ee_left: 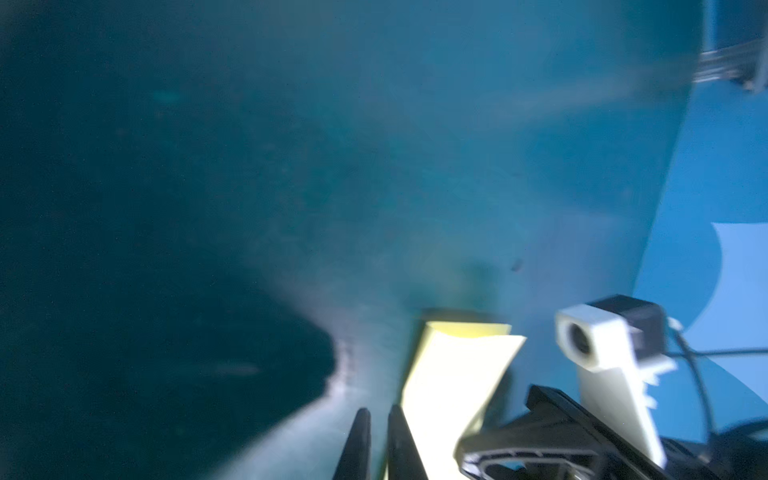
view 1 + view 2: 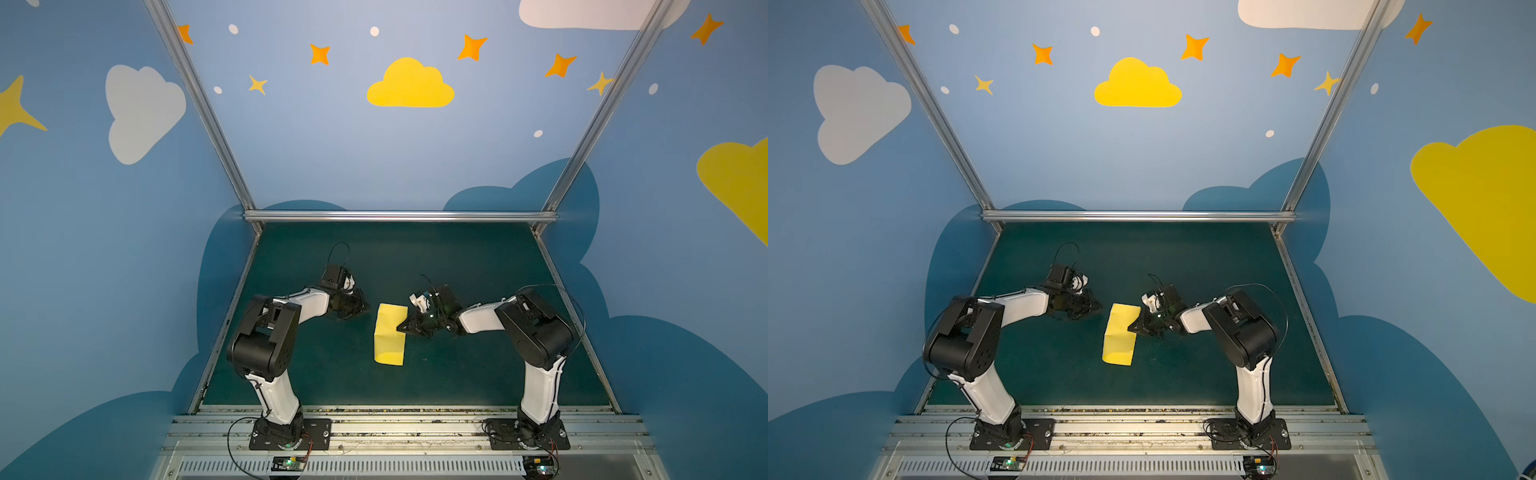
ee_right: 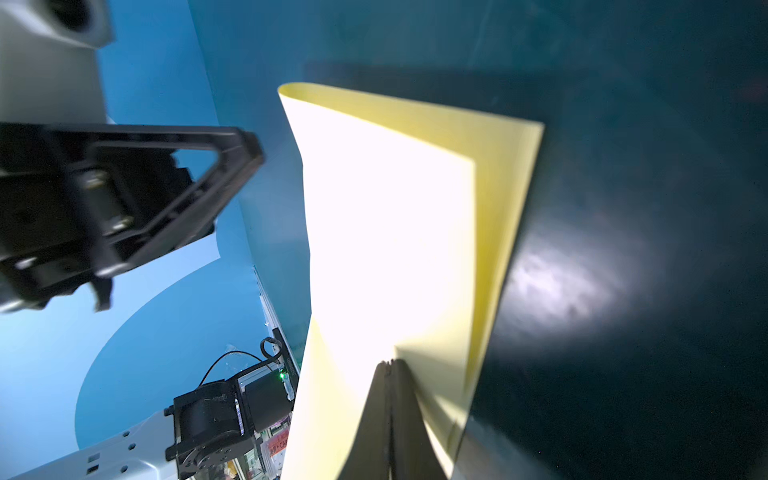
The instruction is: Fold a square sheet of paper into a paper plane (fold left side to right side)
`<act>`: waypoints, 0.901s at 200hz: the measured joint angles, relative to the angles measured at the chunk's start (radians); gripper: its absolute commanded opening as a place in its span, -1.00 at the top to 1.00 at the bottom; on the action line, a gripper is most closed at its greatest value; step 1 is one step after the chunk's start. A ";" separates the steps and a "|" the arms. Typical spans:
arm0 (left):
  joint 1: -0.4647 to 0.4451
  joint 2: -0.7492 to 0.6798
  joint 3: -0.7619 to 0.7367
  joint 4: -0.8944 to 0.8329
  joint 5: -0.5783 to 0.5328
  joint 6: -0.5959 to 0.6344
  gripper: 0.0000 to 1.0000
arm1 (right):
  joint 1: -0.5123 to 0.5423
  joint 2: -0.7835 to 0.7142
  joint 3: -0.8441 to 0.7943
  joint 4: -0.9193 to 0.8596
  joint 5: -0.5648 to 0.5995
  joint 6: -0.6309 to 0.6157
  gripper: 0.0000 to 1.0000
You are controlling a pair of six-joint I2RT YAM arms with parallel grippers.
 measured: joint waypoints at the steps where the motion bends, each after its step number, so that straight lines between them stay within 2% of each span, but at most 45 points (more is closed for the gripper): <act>1: -0.002 -0.003 0.001 0.000 0.001 0.000 0.74 | 0.000 0.000 0.000 0.000 0.000 0.000 1.00; 32: -0.064 -0.005 0.059 -0.003 0.020 0.003 0.74 | -0.001 0.005 0.000 0.005 -0.004 0.000 1.00; 64: -0.103 0.081 0.140 -0.004 0.026 0.011 0.76 | -0.001 0.008 0.000 0.006 -0.005 0.000 1.00; 119: -0.073 0.189 0.158 -0.037 -0.010 0.026 0.85 | -0.001 0.008 0.000 0.006 -0.004 0.000 1.00; 152: -0.039 0.172 0.135 -0.025 -0.019 0.025 0.87 | -0.001 0.008 0.000 0.006 -0.004 -0.001 1.00; 180: -0.022 0.076 0.050 -0.023 -0.038 0.008 0.88 | -0.001 0.008 0.000 0.005 -0.004 -0.006 1.00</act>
